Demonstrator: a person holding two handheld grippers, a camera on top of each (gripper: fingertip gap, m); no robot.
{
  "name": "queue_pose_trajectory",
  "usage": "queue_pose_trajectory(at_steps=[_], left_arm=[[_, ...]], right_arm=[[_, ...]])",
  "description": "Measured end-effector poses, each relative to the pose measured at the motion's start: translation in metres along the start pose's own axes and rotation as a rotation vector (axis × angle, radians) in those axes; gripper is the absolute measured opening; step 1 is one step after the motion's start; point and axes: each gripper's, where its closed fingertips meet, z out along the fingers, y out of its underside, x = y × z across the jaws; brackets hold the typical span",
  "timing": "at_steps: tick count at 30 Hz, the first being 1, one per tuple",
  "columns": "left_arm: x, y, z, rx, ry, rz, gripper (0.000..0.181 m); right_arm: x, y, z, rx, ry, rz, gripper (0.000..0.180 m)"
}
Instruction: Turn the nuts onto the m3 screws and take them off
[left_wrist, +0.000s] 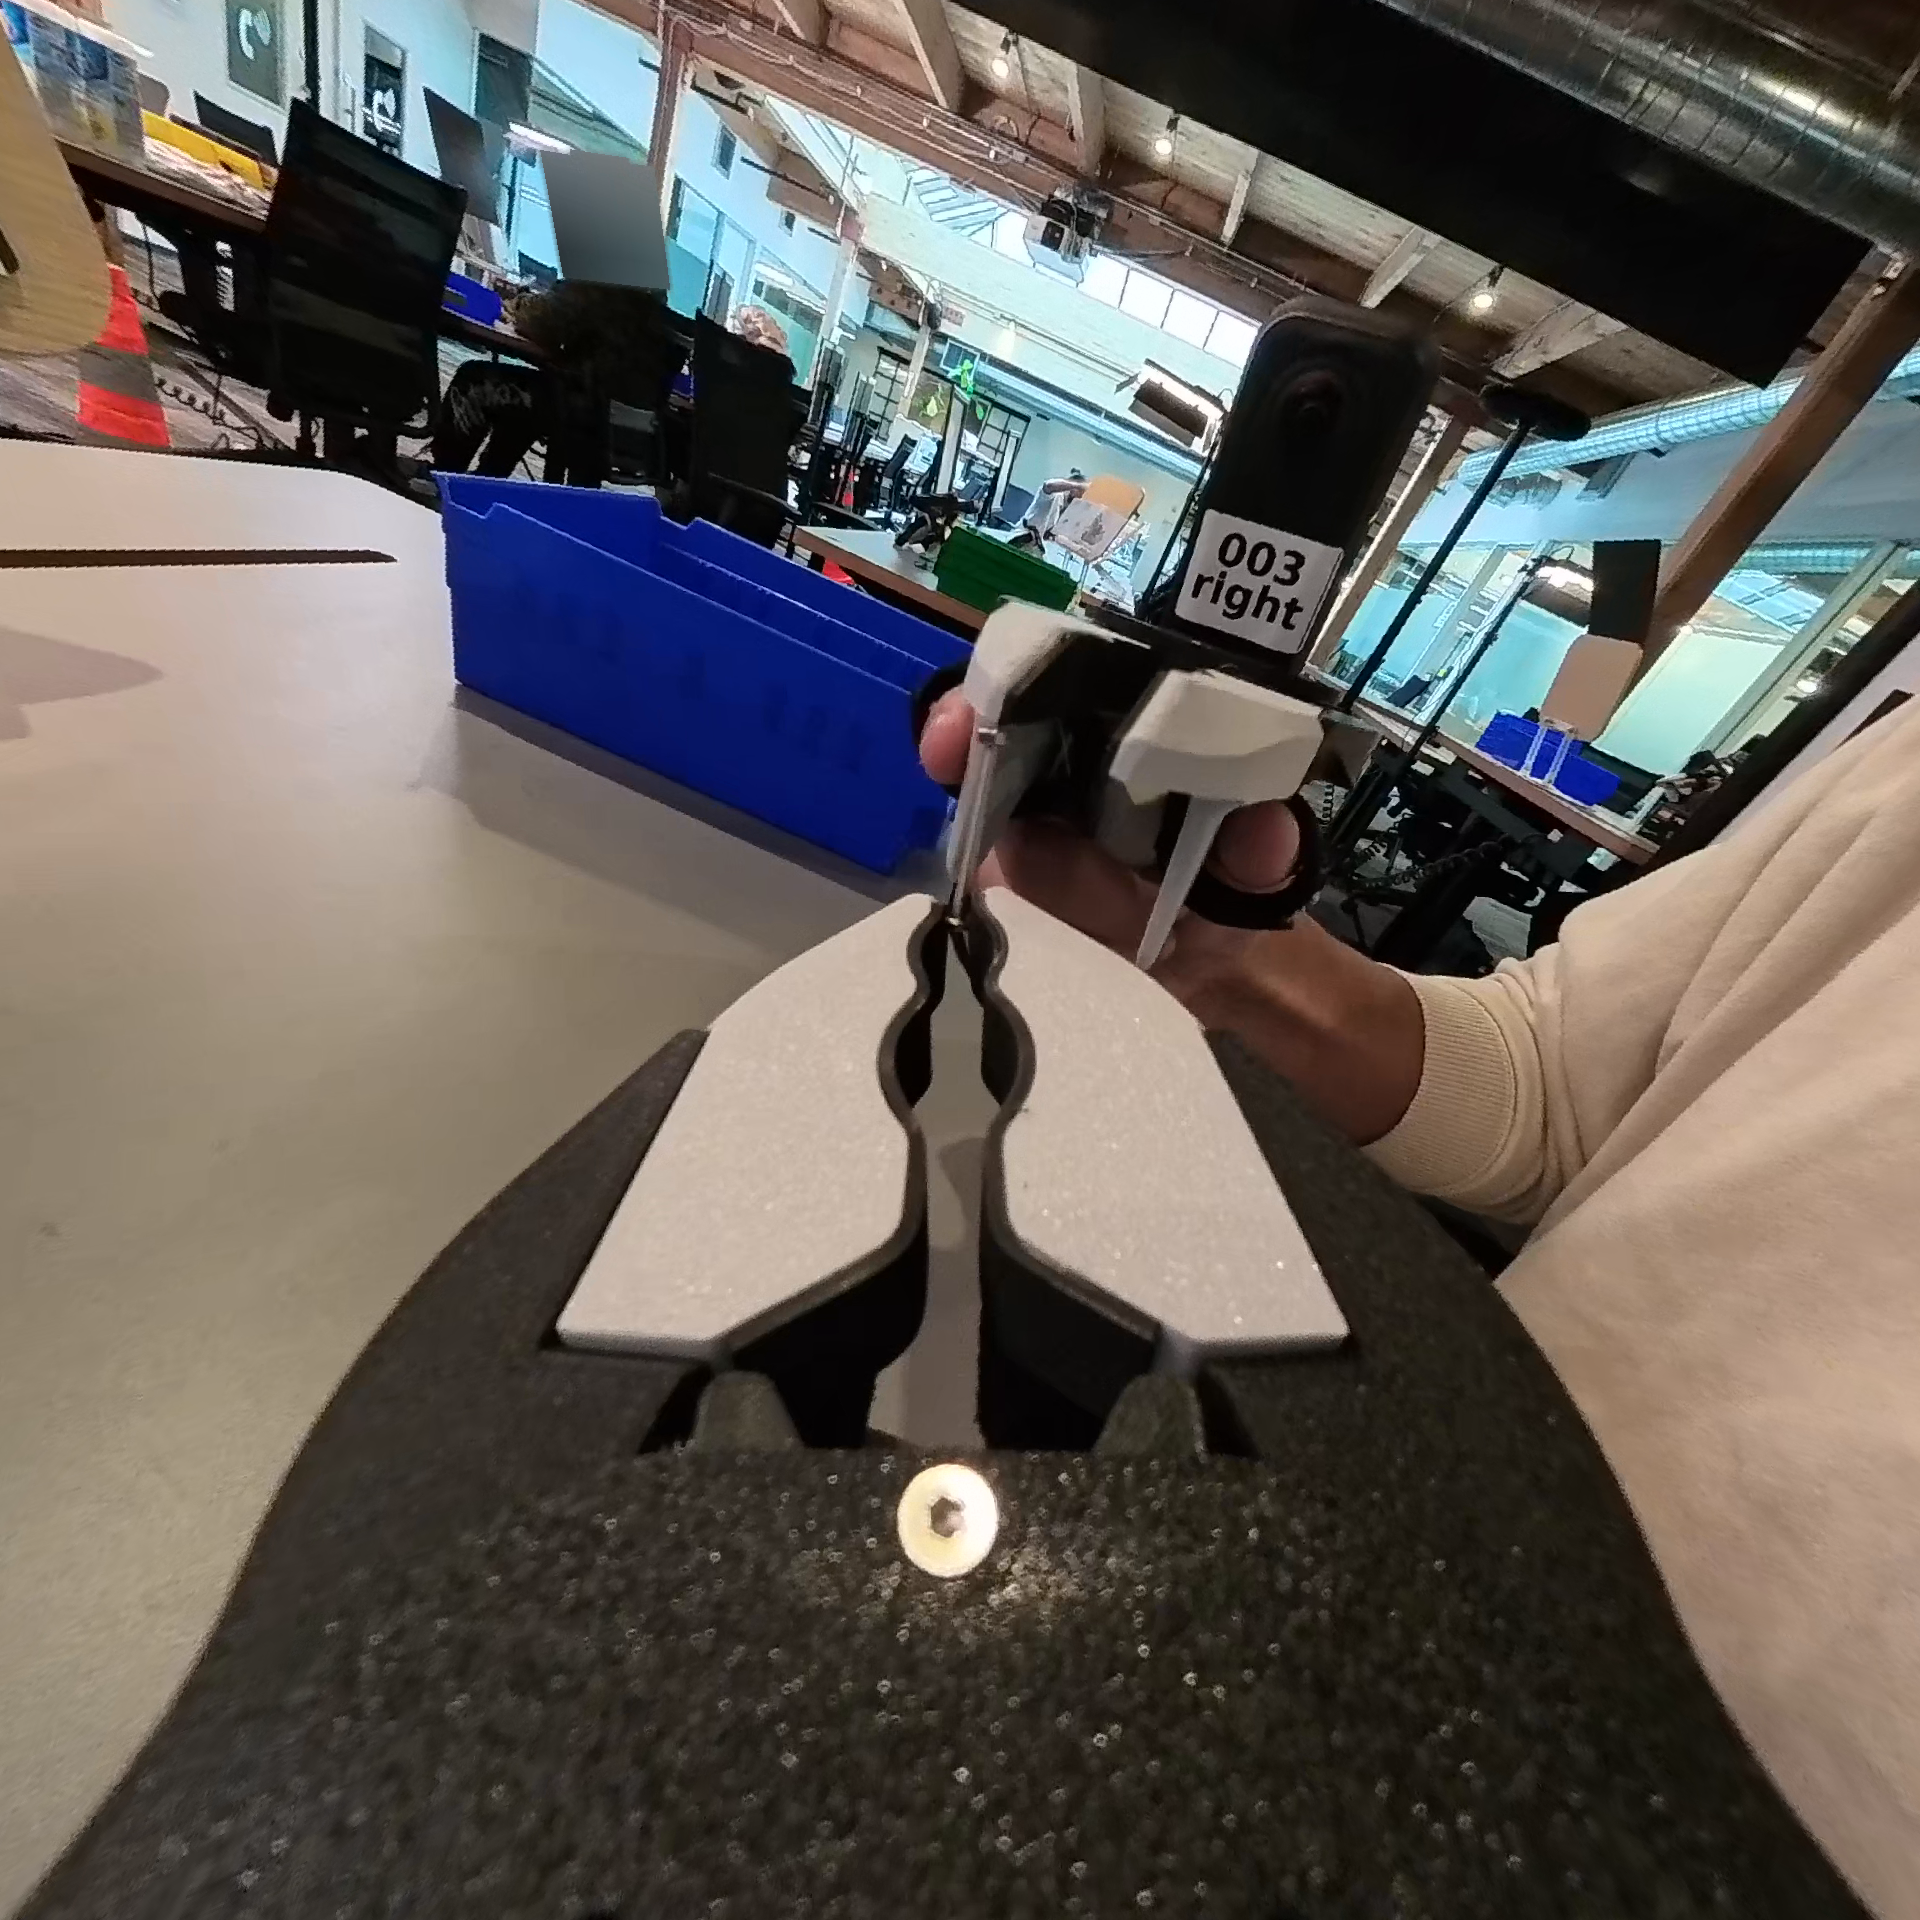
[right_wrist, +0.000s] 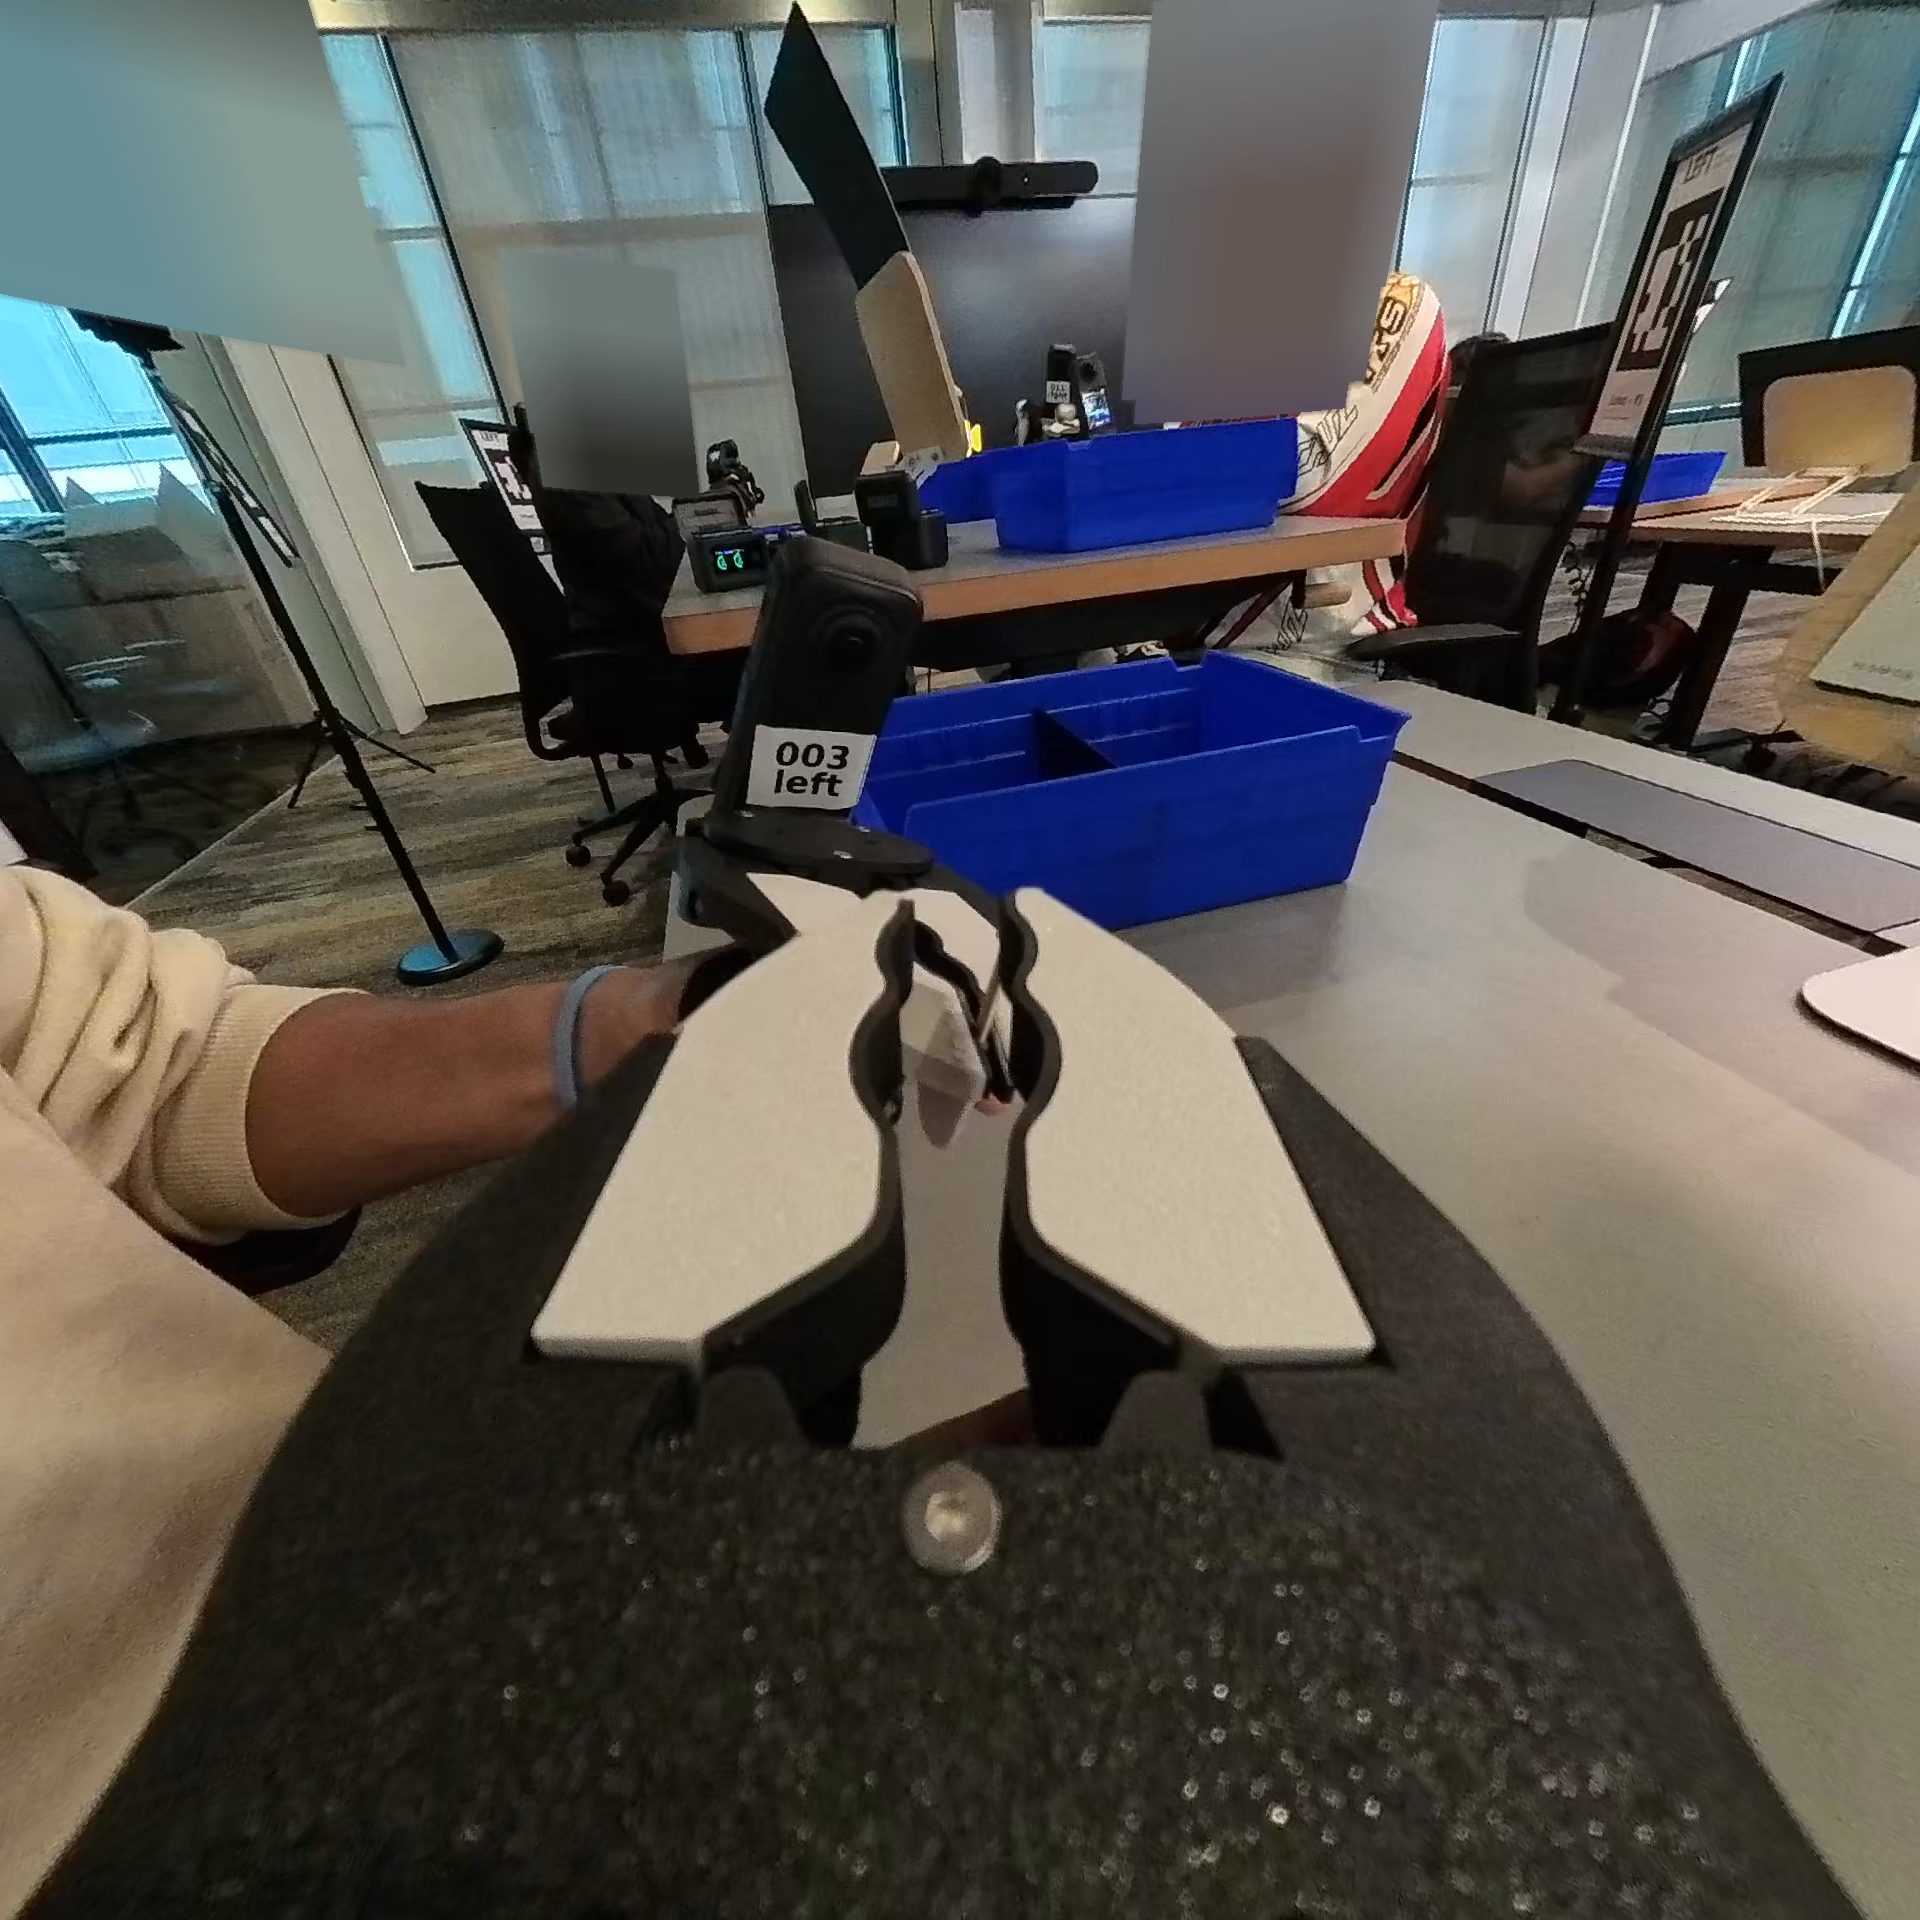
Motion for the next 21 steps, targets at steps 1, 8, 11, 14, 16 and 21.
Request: queue_pose_trajectory(at_steps=[1,8,11,14,16,21], left_arm=[[0.0001,0.0001,0.0001,-0.002,0.0,0.002,0.003],[-0.0002,-0.0004,-0.0007,-0.002,-0.003,0.006,0.003],[0.0003,-0.0006,-0.0008,0.0,0.001,0.002,0.003],[0.0013,-0.0004,-0.0006,-0.003,0.001,0.01,0.003],[0.0016,-0.0009,-0.0007,-0.002,-0.001,0.012,0.003],[0.0012,-0.0021,-0.0015,0.004,-0.002,0.01,0.003]], right_arm=[[0.0001,-0.0015,-0.0007,0.006,0.0,0.004,0.015],[0.0031,-0.0036,-0.0056,0.021,0.007,0.017,0.015],[0.0004,-0.0002,-0.0031,0.004,0.008,-0.005,0.015],[-0.0005,0.0012,-0.0008,-0.003,0.004,0.001,0.015],[-0.0009,0.0005,-0.0011,-0.001,-0.002,0.006,0.015],[0.0017,-0.0046,-0.0041,0.018,0.006,0.012,0.015]])
